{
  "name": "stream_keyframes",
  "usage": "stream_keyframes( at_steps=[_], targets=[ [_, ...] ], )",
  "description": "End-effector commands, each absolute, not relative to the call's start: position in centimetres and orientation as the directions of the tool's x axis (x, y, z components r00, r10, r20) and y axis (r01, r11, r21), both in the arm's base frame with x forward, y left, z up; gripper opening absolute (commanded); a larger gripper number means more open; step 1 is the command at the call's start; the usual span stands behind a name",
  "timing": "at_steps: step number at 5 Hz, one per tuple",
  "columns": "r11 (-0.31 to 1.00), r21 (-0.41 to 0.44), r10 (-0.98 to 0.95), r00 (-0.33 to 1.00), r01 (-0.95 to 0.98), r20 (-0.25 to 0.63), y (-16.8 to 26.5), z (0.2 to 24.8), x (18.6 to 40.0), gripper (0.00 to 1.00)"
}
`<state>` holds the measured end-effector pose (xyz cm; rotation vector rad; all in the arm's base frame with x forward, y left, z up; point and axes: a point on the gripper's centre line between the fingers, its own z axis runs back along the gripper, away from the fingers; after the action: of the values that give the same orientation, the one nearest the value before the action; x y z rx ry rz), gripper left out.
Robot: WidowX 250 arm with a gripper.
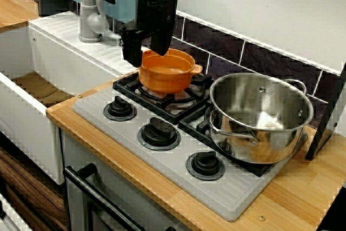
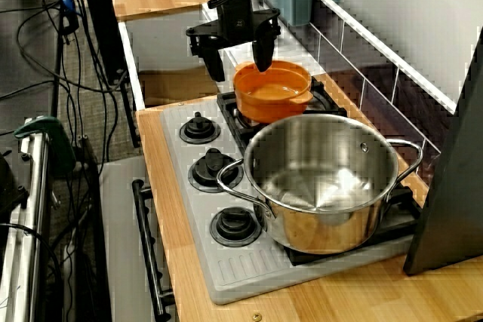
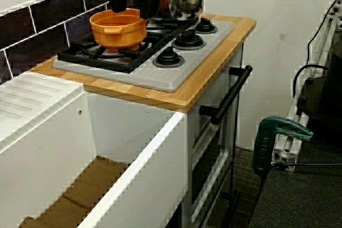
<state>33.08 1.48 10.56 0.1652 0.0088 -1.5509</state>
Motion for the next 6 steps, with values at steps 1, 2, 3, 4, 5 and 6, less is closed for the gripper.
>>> stream_keyframes(
  at_steps=[1,2,3,4,5,6],
  targets=[
    [0.031,0.168,-0.994,0.048,0.985,-0.101,1.5,11.7,32.4,1.00],
    [0.026,0.151,-0.993,0.043,0.988,-0.107,1.4,10.9,32.4,1.00],
    [0.029,0.145,-0.992,0.046,0.989,-0.117,1.3,10.3,32.6,1.00],
    [0.045,0.129,-0.990,0.061,0.991,-0.124,1.5,9.3,33.2,1.00],
    [0.057,0.110,-0.988,0.072,0.992,-0.138,1.7,8.3,33.8,1.00],
    [0.083,0.097,-0.987,0.095,0.992,-0.133,2.0,7.9,34.2,0.00]
  ],
)
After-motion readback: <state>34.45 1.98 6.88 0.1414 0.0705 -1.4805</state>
